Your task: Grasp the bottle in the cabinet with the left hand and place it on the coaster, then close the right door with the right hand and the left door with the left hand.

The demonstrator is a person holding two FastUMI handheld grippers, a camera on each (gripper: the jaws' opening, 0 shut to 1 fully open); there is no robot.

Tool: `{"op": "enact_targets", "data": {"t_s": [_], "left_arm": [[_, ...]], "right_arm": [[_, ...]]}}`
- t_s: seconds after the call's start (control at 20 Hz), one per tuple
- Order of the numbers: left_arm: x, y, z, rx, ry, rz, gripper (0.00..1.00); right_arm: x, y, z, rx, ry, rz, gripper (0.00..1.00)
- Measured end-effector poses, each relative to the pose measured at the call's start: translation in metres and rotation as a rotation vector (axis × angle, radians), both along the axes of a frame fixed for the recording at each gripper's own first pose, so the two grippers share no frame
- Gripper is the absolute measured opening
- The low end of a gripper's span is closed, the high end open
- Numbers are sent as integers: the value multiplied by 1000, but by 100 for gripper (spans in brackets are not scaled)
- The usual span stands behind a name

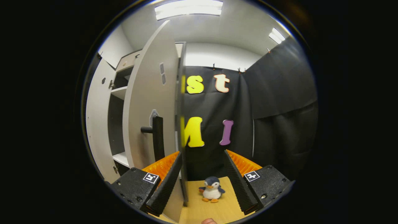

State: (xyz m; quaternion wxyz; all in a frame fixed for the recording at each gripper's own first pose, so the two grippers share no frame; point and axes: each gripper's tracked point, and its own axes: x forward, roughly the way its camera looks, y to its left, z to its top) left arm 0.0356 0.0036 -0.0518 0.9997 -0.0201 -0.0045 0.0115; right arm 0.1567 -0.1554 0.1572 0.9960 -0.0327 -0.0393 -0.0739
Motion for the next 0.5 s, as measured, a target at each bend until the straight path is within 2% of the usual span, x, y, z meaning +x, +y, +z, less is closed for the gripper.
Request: {"op": "enact_targets", "data": {"t_s": [0.1,0.15,0.3,0.5], "left_arm": [[-1,0,-3,-15,13,-1,99],[-3,0,-4,-18,15,2,95],[-9,11,0,-4,3,29,95],[-18,27,-3,-2,10,78,95]], "right_arm": [[5,29,-3,-17,18,39,82],[10,43,-2,-32,20,58,82],[23,75,-5,-63,4,91,82],[55,114,-24,-32,28,168,82]]}}
